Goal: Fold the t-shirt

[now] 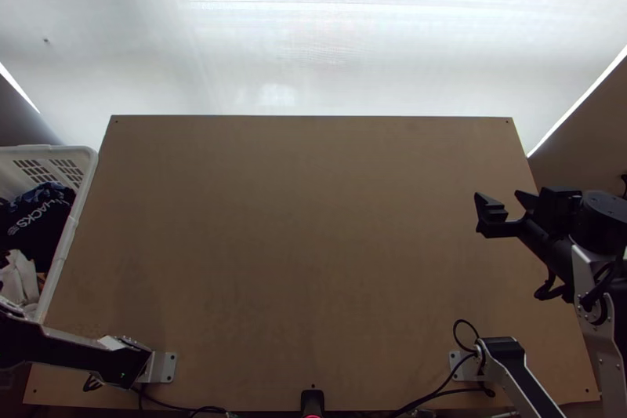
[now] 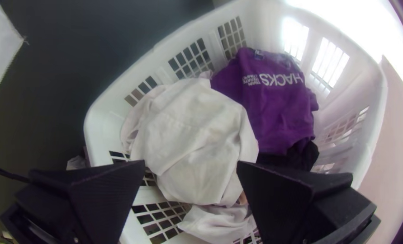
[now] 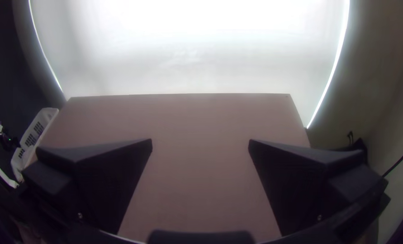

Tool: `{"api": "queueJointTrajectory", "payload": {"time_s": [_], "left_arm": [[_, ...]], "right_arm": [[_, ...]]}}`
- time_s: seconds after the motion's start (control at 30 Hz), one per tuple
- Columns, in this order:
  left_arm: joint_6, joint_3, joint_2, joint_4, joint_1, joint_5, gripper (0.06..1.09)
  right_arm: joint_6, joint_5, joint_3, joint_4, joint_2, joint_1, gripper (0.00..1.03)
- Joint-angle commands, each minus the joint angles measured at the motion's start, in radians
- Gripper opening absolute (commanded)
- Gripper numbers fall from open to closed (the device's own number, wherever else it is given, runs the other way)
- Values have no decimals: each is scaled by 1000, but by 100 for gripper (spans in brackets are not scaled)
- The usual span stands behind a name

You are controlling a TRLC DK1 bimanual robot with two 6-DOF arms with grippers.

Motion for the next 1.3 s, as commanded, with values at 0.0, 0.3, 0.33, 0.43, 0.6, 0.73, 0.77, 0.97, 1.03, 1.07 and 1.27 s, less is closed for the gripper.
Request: {"api": "queueJointTrajectory", "payload": {"time_s": [0.0,0.3,0.33,0.43,0.6,0.73,0.77,0.97,1.03,1.07,1.27], "left_arm": [[24,59,208,32,3,-2,104],[88,107,380,110,-3,-111,104],[96,107,395,124,-3,-125,104],[122,94,408,144,-3,-126,101],[216,53,424,197,-23,-125,10],[214,61,418,128,-34,-119,9],[203,62,389,79,-42,-99,9],[150,61,277,39,-57,-20,9],[91,51,200,35,-45,69,10],[81,42,161,33,-34,113,21],[50,10,70,-25,-19,134,10]], "right_arm": [[-2,-8,8,-29,2,1,99],[-2,-6,31,-51,28,-19,99],[-2,-6,32,-51,31,-20,99],[-1,-8,38,-51,36,-25,99],[12,-9,69,-51,58,-36,99],[21,-9,109,-51,84,-46,99],[21,-9,117,-51,88,-48,99],[22,-11,129,-54,99,-49,99],[22,-11,124,-55,100,-49,99],[22,-12,123,-59,100,-49,99],[22,-12,117,-63,100,-51,99]]}}
